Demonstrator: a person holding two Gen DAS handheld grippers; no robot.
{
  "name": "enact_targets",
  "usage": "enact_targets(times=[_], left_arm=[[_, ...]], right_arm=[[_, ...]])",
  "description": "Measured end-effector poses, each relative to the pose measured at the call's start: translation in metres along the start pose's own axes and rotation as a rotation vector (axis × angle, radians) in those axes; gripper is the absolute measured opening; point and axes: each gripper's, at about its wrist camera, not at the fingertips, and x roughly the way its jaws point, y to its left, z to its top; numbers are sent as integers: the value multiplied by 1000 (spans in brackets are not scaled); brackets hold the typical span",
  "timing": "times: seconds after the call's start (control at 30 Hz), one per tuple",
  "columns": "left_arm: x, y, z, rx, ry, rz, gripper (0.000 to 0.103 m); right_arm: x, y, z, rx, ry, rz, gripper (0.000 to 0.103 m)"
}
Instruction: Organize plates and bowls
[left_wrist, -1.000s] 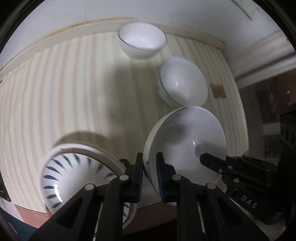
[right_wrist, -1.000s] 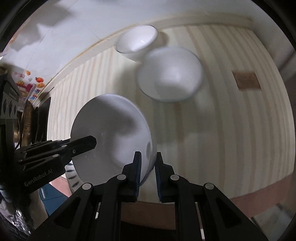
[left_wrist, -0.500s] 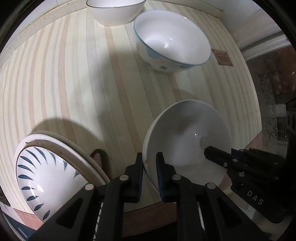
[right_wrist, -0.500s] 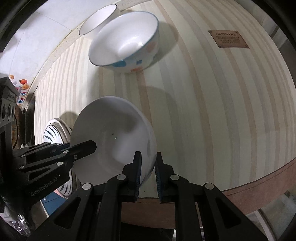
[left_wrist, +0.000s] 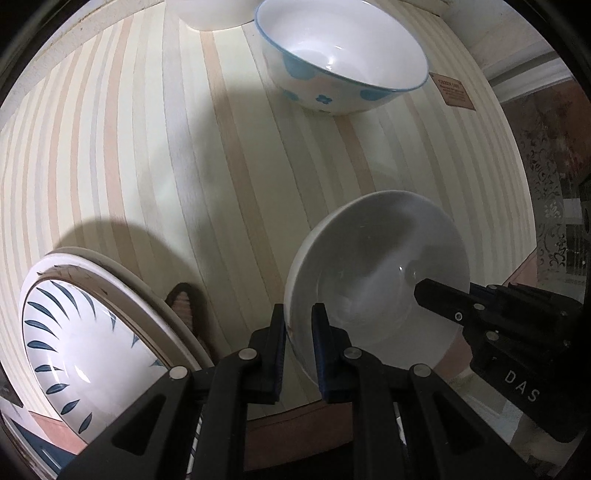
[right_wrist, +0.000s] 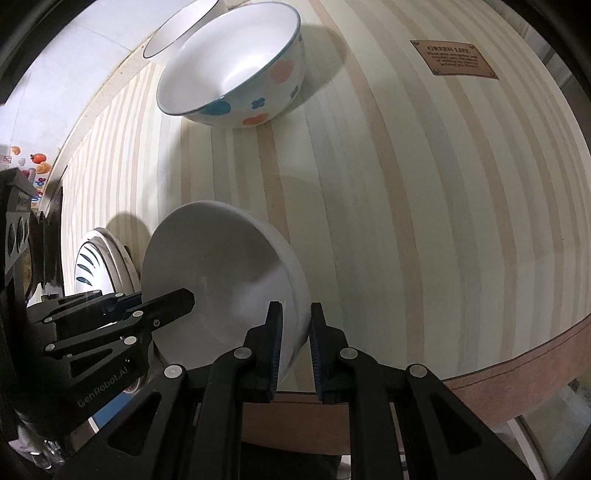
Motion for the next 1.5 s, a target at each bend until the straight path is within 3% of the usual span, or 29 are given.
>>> enact_targets(times=[0.37,0.5,0.6,0.67,0.73,0.83,0.97,1.07,1.13,1.17,1.23,1.5], left_arm=[[8,-9,3,-1,29,16,12],[-18,2,0,-16,-4,7,13],[-46,14,8,-54,-53,-12,16],[-59,25,26,-93,-105,-28,24],[-63,34,50,-124,-136,-28,27],[-54,47,86,-174,-129,-68,27],[-42,53,126,-222,-124,-168,30],[-26,49,141,-219,-95,-145,29],[-19,48,146,-211,-93,-149,29],[-15,45,147,-194,-96,-150,27],[-6,38,148,-162,-94,-140,14],[-12,15,143,-94,-124,-67,13]], right_arm=[[1,-2,7,11,33,22,16],[-18,-15,12,59,29,83,16],[-49,-24,19,91,-32,130,17],[-68,-28,29,108,-83,156,26],[-81,-31,47,116,-137,174,51],[-84,-34,79,144,-193,185,54],[-67,-33,118,172,-190,225,54],[-50,-29,134,186,-173,240,49],[-38,-26,141,174,-153,213,29],[-34,-24,142,171,-145,186,26],[-29,-24,146,167,-154,151,13],[-38,-16,144,125,-168,111,12]])
